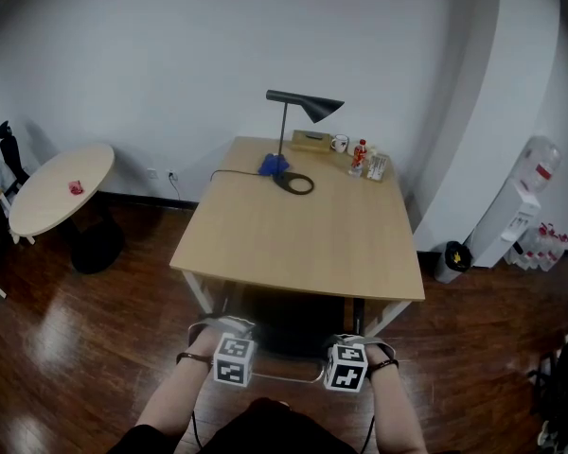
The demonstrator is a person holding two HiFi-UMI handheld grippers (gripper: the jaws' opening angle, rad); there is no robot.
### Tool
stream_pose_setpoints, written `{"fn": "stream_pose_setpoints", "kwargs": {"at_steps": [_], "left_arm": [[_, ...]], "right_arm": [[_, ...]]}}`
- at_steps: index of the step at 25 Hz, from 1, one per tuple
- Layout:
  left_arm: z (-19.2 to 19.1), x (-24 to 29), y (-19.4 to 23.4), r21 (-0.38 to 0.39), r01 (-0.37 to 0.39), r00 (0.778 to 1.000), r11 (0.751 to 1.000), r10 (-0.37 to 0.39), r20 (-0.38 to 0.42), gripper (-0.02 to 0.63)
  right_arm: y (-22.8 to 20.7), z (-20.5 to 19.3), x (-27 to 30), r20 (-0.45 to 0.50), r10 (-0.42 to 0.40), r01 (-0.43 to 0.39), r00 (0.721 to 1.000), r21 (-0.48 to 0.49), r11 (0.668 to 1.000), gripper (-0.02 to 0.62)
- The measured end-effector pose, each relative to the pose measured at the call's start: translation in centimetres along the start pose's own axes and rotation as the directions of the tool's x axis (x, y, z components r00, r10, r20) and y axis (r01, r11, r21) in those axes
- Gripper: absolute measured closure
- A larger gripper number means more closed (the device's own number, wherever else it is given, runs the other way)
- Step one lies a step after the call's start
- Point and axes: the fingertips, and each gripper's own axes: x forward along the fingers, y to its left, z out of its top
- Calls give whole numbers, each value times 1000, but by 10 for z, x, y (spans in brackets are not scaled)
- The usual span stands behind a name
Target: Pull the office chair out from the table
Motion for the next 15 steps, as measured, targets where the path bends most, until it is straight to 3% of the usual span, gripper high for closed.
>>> {"fn": "stream_pose_setpoints", "kwargs": {"at_steps": [15], "left_arm": [[16, -24, -60, 5, 1, 1000, 1000, -1, 0, 535]], "right_arm": [[59, 3, -11, -4, -24, 24, 1000, 30, 999, 525]]}}
